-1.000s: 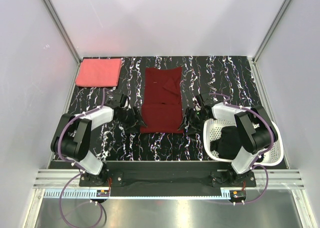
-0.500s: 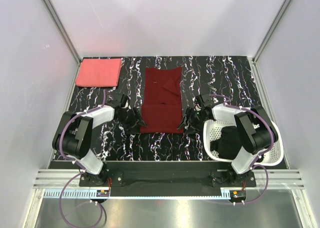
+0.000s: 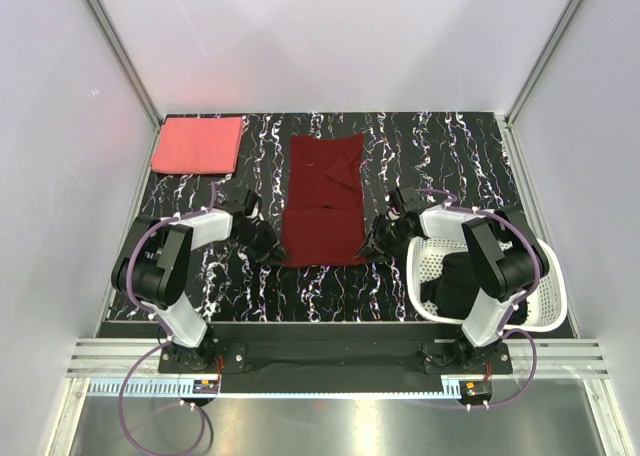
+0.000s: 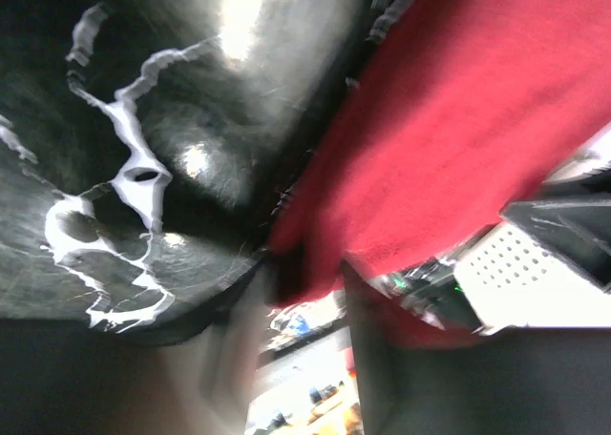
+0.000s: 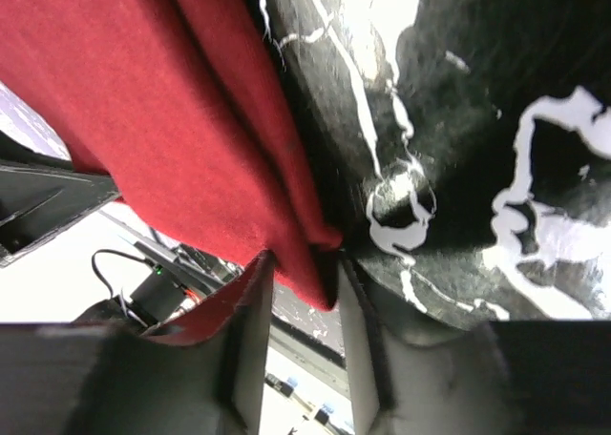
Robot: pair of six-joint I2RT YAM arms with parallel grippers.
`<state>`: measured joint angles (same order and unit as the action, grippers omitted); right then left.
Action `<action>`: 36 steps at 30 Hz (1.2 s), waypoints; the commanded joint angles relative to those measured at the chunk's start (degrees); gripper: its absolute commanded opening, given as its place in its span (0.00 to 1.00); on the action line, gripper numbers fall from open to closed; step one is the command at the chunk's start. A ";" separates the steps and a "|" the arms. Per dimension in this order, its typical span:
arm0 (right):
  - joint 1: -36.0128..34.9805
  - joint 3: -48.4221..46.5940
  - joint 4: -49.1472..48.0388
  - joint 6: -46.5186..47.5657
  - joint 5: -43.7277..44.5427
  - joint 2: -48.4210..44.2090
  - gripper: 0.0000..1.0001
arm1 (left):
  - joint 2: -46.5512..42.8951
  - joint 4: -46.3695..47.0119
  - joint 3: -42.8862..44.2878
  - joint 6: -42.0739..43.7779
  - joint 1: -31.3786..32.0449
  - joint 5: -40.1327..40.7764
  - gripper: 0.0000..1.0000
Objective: Fold and stack the t-shirts
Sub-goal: Fold the tshirt
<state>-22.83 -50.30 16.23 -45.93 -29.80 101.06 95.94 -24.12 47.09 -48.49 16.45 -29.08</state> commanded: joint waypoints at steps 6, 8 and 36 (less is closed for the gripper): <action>-1.42 -2.60 1.61 7.96 6.95 2.75 0.03 | 1.27 -1.45 -1.21 4.80 0.51 6.84 0.00; -2.21 -3.13 3.45 9.36 6.78 1.17 0.00 | -0.39 -2.33 -1.65 5.86 0.60 7.98 0.00; -16.02 14.72 22.26 -2.85 3.70 -41.82 0.00 | -50.07 -24.13 -13.53 -8.38 19.94 15.29 0.00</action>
<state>-38.68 -34.72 32.53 -47.40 -27.11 59.61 44.88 -44.14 30.04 -57.04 36.40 -15.09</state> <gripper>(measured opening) 0.018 0.034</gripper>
